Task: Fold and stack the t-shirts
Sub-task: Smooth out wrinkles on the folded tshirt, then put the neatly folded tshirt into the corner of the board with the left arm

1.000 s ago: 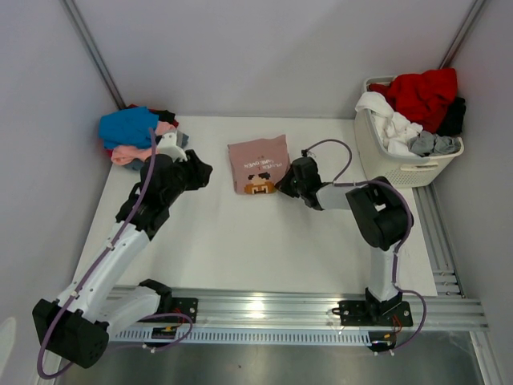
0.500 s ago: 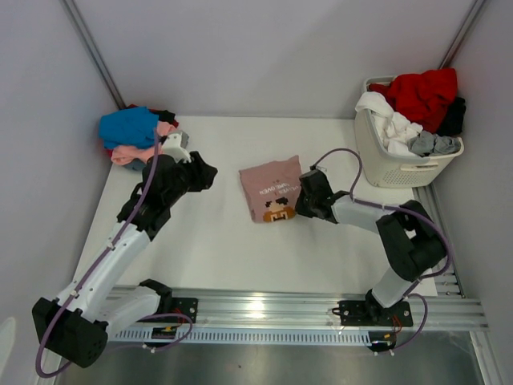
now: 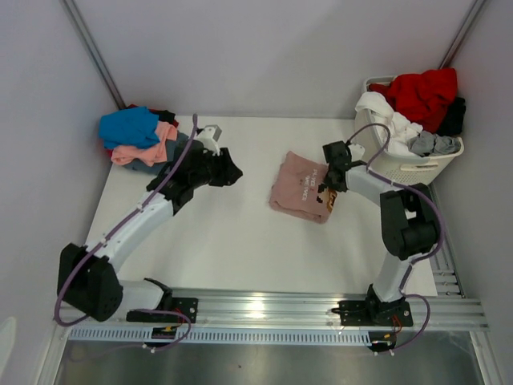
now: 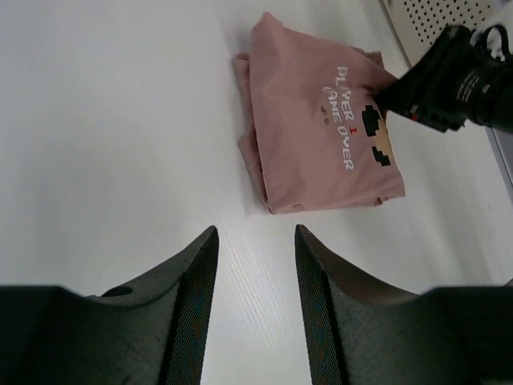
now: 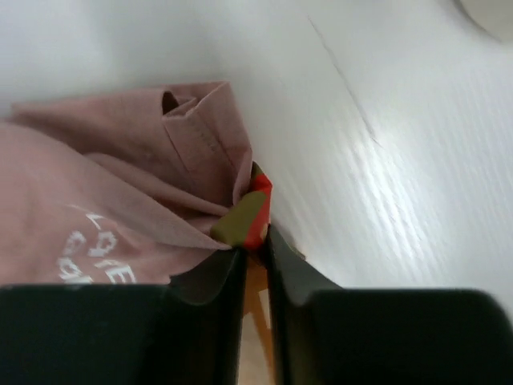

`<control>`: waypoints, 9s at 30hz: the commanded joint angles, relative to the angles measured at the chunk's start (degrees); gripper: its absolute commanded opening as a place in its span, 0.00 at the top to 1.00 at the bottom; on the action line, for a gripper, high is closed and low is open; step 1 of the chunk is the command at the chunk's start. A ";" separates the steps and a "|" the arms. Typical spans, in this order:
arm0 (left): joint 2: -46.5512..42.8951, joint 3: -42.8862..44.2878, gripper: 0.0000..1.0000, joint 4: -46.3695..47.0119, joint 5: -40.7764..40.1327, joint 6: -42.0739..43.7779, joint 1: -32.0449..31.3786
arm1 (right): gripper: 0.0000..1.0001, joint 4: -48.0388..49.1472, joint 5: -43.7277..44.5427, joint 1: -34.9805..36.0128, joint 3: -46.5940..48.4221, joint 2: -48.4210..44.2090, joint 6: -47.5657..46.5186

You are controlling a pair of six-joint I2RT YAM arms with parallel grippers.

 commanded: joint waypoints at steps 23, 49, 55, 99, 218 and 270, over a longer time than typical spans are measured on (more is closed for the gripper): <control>39.19 18.86 0.49 2.07 29.59 -9.17 2.89 | 0.06 7.46 -3.55 4.28 -9.93 -22.92 -7.22; 48.34 20.53 0.01 10.60 39.53 -20.69 3.16 | 0.06 9.22 -10.07 4.19 -20.76 -35.06 -5.81; 49.92 24.21 0.01 3.94 34.36 -16.94 0.17 | 0.06 8.52 -9.54 4.10 -20.49 -36.91 -5.90; 60.73 50.68 0.08 -29.31 16.39 -14.19 -8.62 | 0.07 4.21 -9.45 3.67 -16.10 -38.32 -5.64; 27.51 -12.17 0.03 -1.79 -1.00 -27.82 2.01 | 0.07 14.06 -21.14 3.31 -11.62 -19.94 -6.78; 43.42 -2.59 0.26 1.73 9.82 -31.51 -12.75 | 0.08 16.34 -28.78 5.07 -14.69 -9.75 2.09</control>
